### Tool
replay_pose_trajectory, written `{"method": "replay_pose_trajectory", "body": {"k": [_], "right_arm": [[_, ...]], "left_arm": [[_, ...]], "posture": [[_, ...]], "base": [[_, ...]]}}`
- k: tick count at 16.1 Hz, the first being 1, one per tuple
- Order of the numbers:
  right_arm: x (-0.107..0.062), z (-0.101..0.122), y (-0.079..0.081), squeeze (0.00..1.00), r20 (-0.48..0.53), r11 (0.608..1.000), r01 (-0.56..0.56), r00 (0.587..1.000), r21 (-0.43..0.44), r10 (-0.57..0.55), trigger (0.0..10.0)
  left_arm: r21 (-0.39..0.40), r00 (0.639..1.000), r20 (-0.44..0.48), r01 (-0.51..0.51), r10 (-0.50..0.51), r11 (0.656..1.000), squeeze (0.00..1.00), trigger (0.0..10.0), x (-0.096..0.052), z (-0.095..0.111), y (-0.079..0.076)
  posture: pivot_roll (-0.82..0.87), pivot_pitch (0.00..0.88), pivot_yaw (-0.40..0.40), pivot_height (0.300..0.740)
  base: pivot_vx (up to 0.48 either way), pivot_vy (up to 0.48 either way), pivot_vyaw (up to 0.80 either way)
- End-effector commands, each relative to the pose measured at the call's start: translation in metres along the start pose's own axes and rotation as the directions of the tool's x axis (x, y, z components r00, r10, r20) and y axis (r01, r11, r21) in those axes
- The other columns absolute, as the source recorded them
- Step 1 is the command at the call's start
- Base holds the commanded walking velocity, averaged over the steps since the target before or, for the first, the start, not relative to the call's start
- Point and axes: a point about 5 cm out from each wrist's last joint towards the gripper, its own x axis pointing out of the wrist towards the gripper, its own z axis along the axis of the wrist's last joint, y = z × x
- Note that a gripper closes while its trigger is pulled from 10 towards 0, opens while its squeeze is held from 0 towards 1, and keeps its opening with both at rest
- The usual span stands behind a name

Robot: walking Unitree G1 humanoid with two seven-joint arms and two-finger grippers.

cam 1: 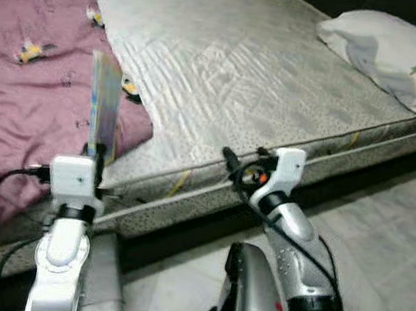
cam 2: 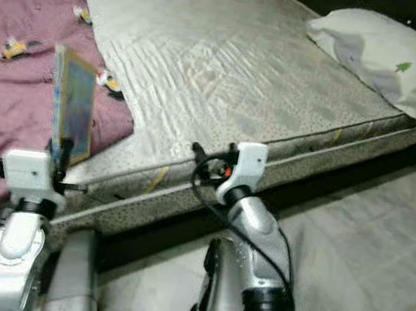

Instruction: Clean up the room

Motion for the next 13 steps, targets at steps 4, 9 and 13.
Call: {"method": "replay_pose_trajectory", "body": {"k": [4, 9, 13], "right_arm": [[0.010, 0.015, 0.002, 0.00, 0.061, 0.999, 0.011, 0.998, -0.032, -0.009, 10.0], [0.010, 0.022, -0.006, 0.00, 0.082, 0.998, 0.034, 0.996, -0.049, -0.030, 10.0], [0.011, 0.026, -0.007, 0.00, 0.098, 0.997, 0.047, 0.994, -0.056, -0.041, 10.0]], "left_arm": [[0.035, 0.998, 0.067, -0.005, 0.002, 0.999, 0.00, 10.0, 0.010, 0.019, -0.004], [0.068, 0.999, 0.034, -0.030, 0.028, 0.997, 0.00, 10.0, 0.006, 0.014, -0.008], [0.046, 1.000, -0.010, -0.005, 0.006, 0.999, 0.00, 10.0, 0.006, 0.009, -0.010]], "posture": [[0.05, 0.000, -0.042, 0.585], [0.04, 0.000, -0.044, 0.655], [0.03, 0.000, -0.037, 0.699]], "base": [[0.000, 0.000, 0.00], [0.000, 0.000, 0.00], [0.000, 0.000, 0.00]]}}
